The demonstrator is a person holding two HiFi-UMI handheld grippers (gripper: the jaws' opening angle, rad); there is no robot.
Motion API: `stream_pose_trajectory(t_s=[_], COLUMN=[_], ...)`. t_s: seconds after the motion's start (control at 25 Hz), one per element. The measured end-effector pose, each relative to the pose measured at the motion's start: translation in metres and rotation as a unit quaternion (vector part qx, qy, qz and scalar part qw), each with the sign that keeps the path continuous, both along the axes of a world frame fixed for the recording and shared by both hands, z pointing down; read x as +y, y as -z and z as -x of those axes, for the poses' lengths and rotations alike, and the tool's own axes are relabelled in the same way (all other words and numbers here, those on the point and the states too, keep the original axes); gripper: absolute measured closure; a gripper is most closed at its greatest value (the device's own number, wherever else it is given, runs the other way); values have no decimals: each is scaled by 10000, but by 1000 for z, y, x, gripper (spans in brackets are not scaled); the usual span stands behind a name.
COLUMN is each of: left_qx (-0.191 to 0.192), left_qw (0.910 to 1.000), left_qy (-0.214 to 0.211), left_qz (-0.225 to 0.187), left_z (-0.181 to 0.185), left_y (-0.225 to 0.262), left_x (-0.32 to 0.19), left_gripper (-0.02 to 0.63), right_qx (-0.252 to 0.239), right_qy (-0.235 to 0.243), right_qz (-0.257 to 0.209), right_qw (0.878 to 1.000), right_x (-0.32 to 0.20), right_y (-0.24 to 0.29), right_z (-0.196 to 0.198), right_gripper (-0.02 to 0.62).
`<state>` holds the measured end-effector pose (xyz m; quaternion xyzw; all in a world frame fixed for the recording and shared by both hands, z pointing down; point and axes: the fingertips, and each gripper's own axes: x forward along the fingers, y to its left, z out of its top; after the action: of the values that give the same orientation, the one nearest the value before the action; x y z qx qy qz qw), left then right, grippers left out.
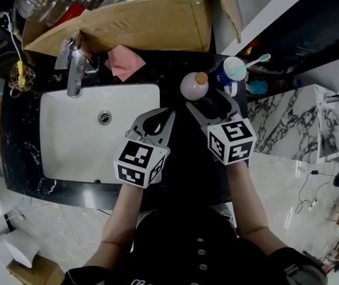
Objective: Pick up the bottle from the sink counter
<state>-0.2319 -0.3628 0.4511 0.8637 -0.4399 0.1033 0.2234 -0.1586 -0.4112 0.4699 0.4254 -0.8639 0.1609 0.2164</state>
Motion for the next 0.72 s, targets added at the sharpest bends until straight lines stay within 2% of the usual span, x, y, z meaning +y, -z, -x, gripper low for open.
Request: stream_pose_trajectory(t_s=[0.48, 0.72], left_qx=[113, 116], left_qw=[9996, 9997], left_qy=[257, 177], left_qz=[-4, -96], left_z=[15, 12], left_y=[-14, -16], left_x=[-27, -33], left_gripper=[589, 589], right_qx=[158, 387], right_qy=[-9, 9], right_qz=[158, 324], right_qw=[9998, 9987], right_x=[-27, -34], right_y=[-15, -27], right_z=[10, 16], right_gripper=[238, 222])
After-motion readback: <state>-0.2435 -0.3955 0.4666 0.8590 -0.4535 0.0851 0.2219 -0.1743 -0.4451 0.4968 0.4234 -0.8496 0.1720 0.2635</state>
